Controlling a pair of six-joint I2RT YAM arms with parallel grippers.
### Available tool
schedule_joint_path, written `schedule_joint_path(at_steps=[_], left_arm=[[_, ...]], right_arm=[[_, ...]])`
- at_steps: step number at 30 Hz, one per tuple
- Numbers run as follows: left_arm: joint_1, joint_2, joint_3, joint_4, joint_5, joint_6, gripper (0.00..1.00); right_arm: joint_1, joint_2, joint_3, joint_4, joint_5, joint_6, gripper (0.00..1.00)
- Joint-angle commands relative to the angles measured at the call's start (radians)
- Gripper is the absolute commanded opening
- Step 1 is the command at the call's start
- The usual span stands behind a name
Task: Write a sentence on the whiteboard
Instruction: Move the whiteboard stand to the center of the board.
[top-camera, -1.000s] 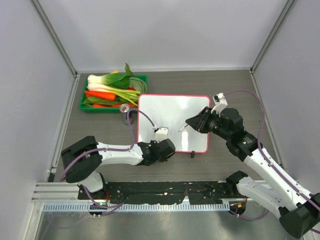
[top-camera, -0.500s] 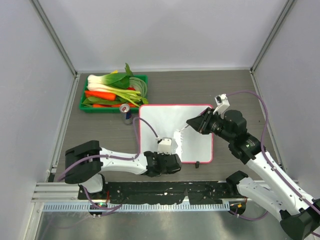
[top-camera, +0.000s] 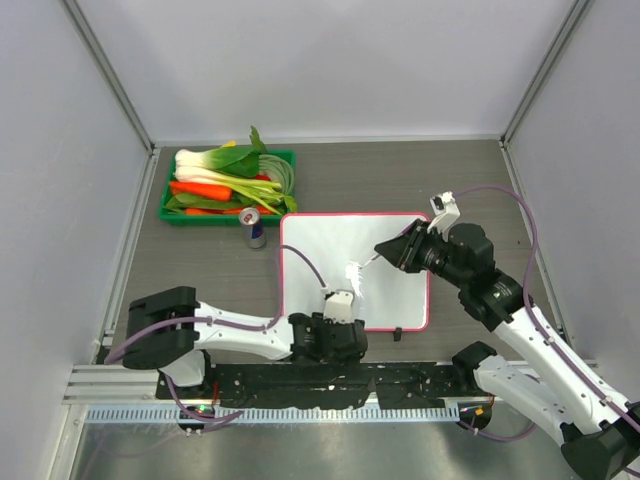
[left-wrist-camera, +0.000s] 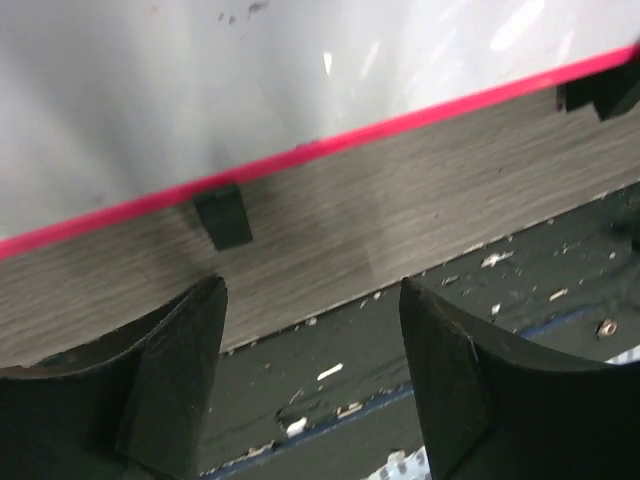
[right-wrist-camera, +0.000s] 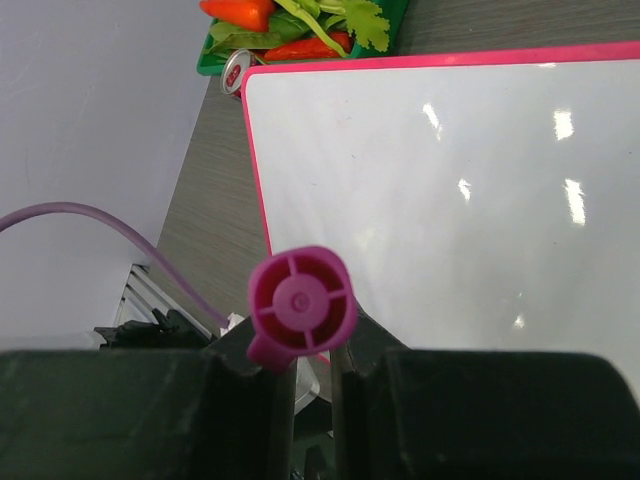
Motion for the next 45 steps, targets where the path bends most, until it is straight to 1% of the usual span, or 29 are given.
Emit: schedule_joint_path(at_steps=[1,3,5,6,8,11,14,17,19,21,23,24,25,28,30,32,35,41,45], left_arm=[[-0.011,-0.123,-0.035,-0.063,-0.001,0.027,0.76],[-0.008,-0.216,-0.044,-0.09,-0.044,0.058,0.82],[0.017,-0.313,-0.044,-0.109,-0.058,0.108,0.86],[0.041,-0.347,-0.045,-0.11,-0.041,0.145,0.89],[0.121,-0.391,-0.02,-0.162,0.005,0.199,0.89],[0.243,-0.445,0.013,-0.199,0.092,0.309,0.89],[0.38,-0.488,0.031,-0.187,0.21,0.417,0.91],[0.57,-0.512,0.03,-0.169,0.348,0.51,0.92],[0.696,-0.522,0.033,-0.194,0.431,0.549,0.95],[0.84,-0.528,0.019,-0.202,0.529,0.575,0.96],[0.956,-0.543,-0.011,-0.176,0.633,0.593,0.95],[1.004,-0.549,-0.028,-0.16,0.71,0.596,0.95],[1.059,-0.551,-0.05,-0.146,0.758,0.595,0.95],[1.175,-0.546,-0.133,-0.033,0.937,0.569,0.92],[1.202,-0.54,-0.206,0.095,1.054,0.524,0.88],[1.202,-0.536,-0.274,0.231,1.103,0.465,0.88],[1.202,-0.526,-0.366,0.441,1.146,0.392,0.84],[1.201,-0.454,-0.44,0.65,1.157,0.351,0.78],[1.192,-0.407,-0.449,0.732,1.162,0.354,0.74]], right_arm=[[-0.006,-0.016,0.053,-0.005,0.019,-0.022,0.01],[-0.006,-0.018,0.063,-0.011,0.024,-0.027,0.01],[-0.006,-0.018,0.066,-0.015,0.025,-0.025,0.01],[-0.006,-0.016,0.068,-0.015,0.025,-0.024,0.01],[-0.008,-0.005,0.07,-0.015,0.022,-0.025,0.01],[-0.006,0.004,0.071,-0.012,0.021,-0.021,0.01],[-0.005,0.016,0.073,-0.007,0.024,-0.022,0.01],[-0.005,0.022,0.073,-0.005,0.025,-0.021,0.01],[-0.005,0.027,0.074,-0.005,0.024,-0.021,0.01],[-0.006,0.033,0.074,-0.004,0.024,-0.018,0.01],[-0.006,0.036,0.073,-0.004,0.021,-0.019,0.01],[-0.006,0.038,0.071,-0.004,0.021,-0.019,0.01],[-0.005,0.041,0.073,-0.004,0.019,-0.018,0.01],[-0.006,0.045,0.068,-0.004,0.022,-0.024,0.01],[-0.006,0.045,0.065,0.001,0.022,-0.018,0.01],[-0.006,0.05,0.062,0.008,0.019,-0.016,0.01],[-0.006,0.062,0.065,0.012,0.016,-0.015,0.01],[-0.006,0.076,0.059,0.025,0.007,-0.012,0.01],[-0.006,0.09,0.056,0.036,0.002,-0.005,0.01]])
